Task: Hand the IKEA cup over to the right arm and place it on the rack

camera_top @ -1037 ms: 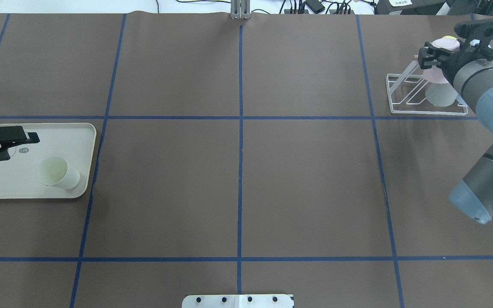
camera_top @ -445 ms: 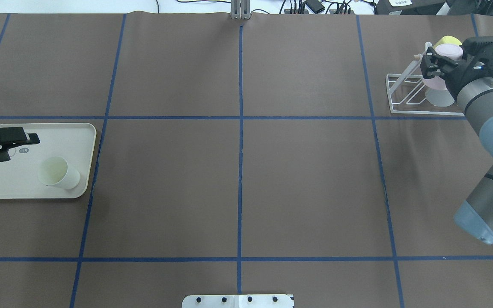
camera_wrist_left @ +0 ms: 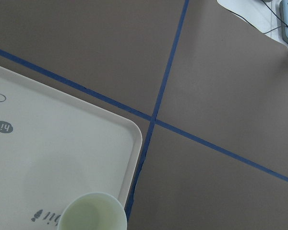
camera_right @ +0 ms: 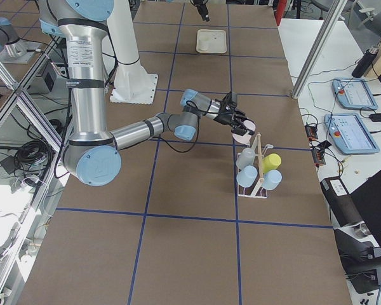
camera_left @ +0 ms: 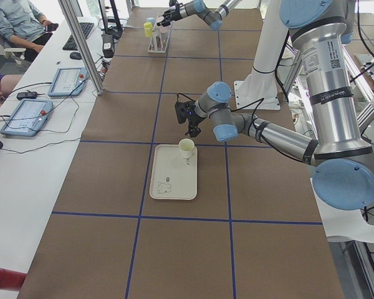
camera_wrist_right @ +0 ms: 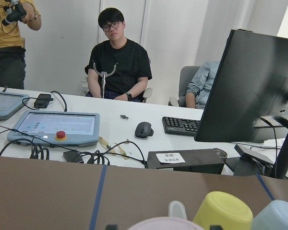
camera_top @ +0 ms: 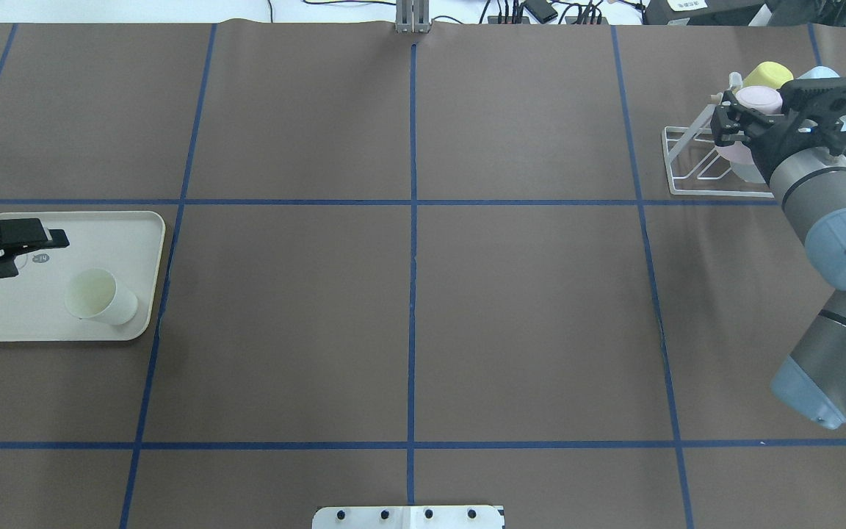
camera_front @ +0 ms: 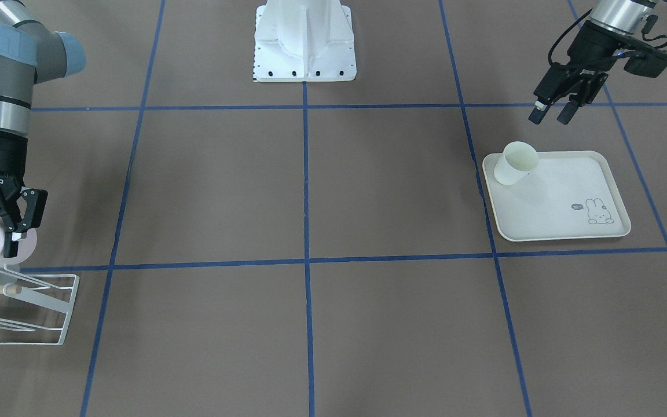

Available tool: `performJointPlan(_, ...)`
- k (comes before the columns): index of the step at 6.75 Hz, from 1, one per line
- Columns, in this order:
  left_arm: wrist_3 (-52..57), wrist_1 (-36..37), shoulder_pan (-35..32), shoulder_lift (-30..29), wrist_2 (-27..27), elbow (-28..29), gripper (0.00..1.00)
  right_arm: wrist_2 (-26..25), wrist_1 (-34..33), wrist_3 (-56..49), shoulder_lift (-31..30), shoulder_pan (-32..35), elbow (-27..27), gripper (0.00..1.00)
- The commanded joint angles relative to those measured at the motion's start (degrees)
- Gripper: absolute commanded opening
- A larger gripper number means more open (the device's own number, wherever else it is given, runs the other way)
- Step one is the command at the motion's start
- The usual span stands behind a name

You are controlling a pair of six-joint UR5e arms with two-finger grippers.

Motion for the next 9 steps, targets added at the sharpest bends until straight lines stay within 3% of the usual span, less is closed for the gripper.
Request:
performJointPlan(1,-0.07,0.00,0.17,-0.01,0.16,0.06,1.00,-0.04,-0.01,-0.58,0.44,-0.08,-1.04,0.00)
performJointPlan(9,-0.24,0.00,0.26,-0.36,-0.02,-0.11,1.00,0.05,0.70,-0.94,0.09,0.10,-0.51,0.00)
